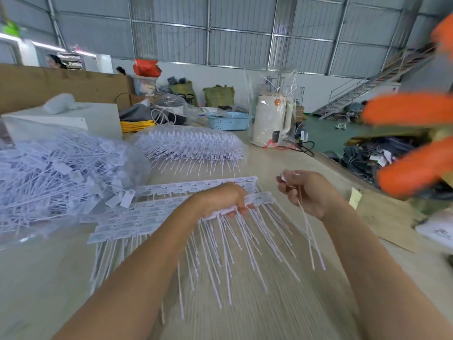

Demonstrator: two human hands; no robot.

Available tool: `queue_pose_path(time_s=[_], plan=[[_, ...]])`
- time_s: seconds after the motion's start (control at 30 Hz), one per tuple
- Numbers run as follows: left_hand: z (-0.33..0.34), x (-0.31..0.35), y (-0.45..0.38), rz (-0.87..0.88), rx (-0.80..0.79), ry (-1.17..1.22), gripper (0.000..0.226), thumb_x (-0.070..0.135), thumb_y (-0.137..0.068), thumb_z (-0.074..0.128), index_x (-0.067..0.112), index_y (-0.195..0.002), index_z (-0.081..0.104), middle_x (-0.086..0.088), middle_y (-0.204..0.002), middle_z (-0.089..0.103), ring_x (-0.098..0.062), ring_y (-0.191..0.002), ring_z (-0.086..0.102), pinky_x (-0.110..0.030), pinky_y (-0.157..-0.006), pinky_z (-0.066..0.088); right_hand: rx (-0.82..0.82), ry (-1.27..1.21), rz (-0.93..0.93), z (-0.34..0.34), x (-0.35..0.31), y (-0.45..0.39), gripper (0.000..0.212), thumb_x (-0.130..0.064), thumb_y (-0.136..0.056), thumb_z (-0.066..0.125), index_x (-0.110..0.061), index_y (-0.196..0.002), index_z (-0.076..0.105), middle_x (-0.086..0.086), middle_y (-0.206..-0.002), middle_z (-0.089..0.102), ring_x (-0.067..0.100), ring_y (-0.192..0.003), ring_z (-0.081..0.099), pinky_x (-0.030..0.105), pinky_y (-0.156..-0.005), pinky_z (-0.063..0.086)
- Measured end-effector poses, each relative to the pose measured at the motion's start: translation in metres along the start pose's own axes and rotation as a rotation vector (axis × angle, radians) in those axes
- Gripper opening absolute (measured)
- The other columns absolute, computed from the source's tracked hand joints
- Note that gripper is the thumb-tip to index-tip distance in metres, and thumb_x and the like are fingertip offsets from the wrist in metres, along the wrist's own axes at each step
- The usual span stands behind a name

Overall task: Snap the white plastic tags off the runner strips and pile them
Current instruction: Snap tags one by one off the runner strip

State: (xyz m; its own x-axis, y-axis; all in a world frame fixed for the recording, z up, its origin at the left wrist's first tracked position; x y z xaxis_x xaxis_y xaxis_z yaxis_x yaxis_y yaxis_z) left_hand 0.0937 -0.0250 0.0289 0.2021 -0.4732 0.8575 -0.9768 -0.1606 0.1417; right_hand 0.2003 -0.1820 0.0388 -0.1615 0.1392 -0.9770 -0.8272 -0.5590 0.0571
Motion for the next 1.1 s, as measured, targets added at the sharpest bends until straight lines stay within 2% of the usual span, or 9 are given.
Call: queue_pose_path(time_s=[0.13, 0.23, 0.4, 0.47, 0.57, 0.63, 0.73, 0.93, 1.1], plan=[[-0.002, -0.001, 0.000, 0.026, -0.028, -0.280, 0.028, -0.010, -0.082, 0.050, -0.003, -0.107, 0.058, -0.003, -0.091, 0.053, -0.020, -0.087, 0.050, -0.027, -0.065, 0.040, -0.108, 0.340, 0.007, 0.026, 0.016, 0.006, 0.009, -0.005, -0.088, 0.059, -0.005, -0.080, 0.062, 0.009, -0.076, 0.064, 0.018, -0.066, 0.060, 0.027, -0.057, 0.049], [-0.005, -0.002, -0.002, 0.037, 0.030, -0.375, 0.037, -0.007, -0.082, 0.057, 0.007, -0.116, 0.059, -0.005, -0.102, 0.057, -0.022, -0.092, 0.056, -0.033, -0.077, 0.046, -0.161, 0.324, -0.018, 0.042, 0.032, 0.007, 0.009, -0.001, -0.087, 0.061, 0.000, -0.078, 0.061, 0.020, -0.081, 0.068, 0.029, -0.070, 0.064, 0.036, -0.067, 0.052], [-0.011, -0.002, -0.002, 0.048, 0.092, -0.285, 0.045, 0.010, -0.078, 0.075, 0.009, -0.113, 0.048, -0.003, -0.083, 0.056, -0.019, -0.079, 0.057, -0.031, -0.074, 0.045, -0.137, 0.367, -0.153, 0.047, 0.044, 0.005, 0.016, 0.001, -0.087, 0.060, -0.006, -0.072, 0.057, 0.014, -0.064, 0.067, 0.024, -0.058, 0.064, 0.026, -0.051, 0.050], [-0.017, -0.002, 0.001, 0.048, 0.112, -0.237, 0.042, 0.019, -0.077, 0.077, 0.004, -0.109, 0.055, -0.006, -0.080, 0.058, -0.019, -0.078, 0.055, -0.030, -0.075, 0.041, -0.130, 0.367, -0.220, 0.045, 0.041, 0.005, 0.019, 0.003, -0.087, 0.059, -0.006, -0.071, 0.057, 0.004, -0.051, 0.060, 0.015, -0.048, 0.054, 0.022, -0.046, 0.044], [-0.026, -0.008, 0.006, -0.002, 0.143, -0.213, 0.037, 0.033, -0.085, 0.068, -0.004, -0.092, 0.068, -0.009, -0.076, 0.052, -0.017, -0.071, 0.049, -0.024, -0.067, 0.035, -0.127, 0.362, -0.300, 0.043, 0.038, 0.004, 0.015, 0.002, -0.088, 0.060, -0.007, -0.077, 0.057, 0.001, -0.050, 0.053, 0.010, -0.046, 0.049, 0.021, -0.047, 0.042], [-0.025, -0.016, 0.011, -0.029, 0.096, -0.150, 0.032, 0.032, -0.090, 0.061, 0.002, -0.080, 0.068, -0.005, -0.071, 0.061, -0.014, -0.062, 0.057, -0.019, -0.059, 0.044, -0.137, 0.394, -0.305, 0.044, 0.039, 0.003, 0.010, 0.001, -0.088, 0.060, -0.009, -0.085, 0.059, 0.001, -0.053, 0.054, 0.007, -0.045, 0.050, 0.019, -0.047, 0.044], [-0.017, -0.026, 0.018, 0.035, 0.117, 0.003, 0.026, 0.022, -0.094, 0.057, 0.005, -0.075, 0.064, -0.008, -0.067, 0.062, -0.017, -0.061, 0.059, -0.027, -0.063, 0.050, -0.194, 0.481, -0.264, 0.044, 0.041, 0.004, 0.007, -0.005, -0.088, 0.064, -0.008, -0.083, 0.066, 0.001, -0.052, 0.057, 0.008, -0.046, 0.051, 0.018, -0.048, 0.044], [-0.010, -0.026, 0.016, 0.021, 0.239, 0.018, 0.028, 0.023, -0.092, 0.059, 0.006, -0.070, 0.063, -0.002, -0.055, 0.052, -0.013, -0.048, 0.044, -0.018, -0.048, 0.037, -0.188, 0.619, -0.344, 0.048, 0.043, 0.010, 0.010, 0.000, -0.086, 0.064, 0.008, -0.080, 0.062, 0.006, -0.052, 0.052, 0.012, -0.046, 0.047, 0.022, -0.047, 0.039], [-0.015, -0.024, 0.017, -0.008, 0.158, 0.278, 0.044, 0.015, -0.091, 0.060, 0.017, -0.046, 0.060, 0.005, -0.041, 0.043, -0.009, -0.034, 0.033, -0.023, -0.048, 0.023, -0.112, 0.821, -0.572, 0.058, 0.037, 0.015, 0.017, 0.007, -0.081, 0.062, -0.008, -0.076, 0.060, -0.007, -0.058, 0.052, -0.002, -0.047, 0.048, 0.009, -0.051, 0.034]])
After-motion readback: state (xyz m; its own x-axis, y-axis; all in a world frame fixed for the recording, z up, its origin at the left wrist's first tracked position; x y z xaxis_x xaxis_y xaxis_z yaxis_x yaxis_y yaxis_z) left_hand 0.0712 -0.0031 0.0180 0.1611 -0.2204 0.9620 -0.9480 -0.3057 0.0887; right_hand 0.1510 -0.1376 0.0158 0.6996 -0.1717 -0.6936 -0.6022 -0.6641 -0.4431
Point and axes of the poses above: each hand's wrist, its own y-axis away from the middle knuckle, its own z-axis out of the palm, x = y × z, the point moved 1 cm from there along -y, towards the middle knuckle
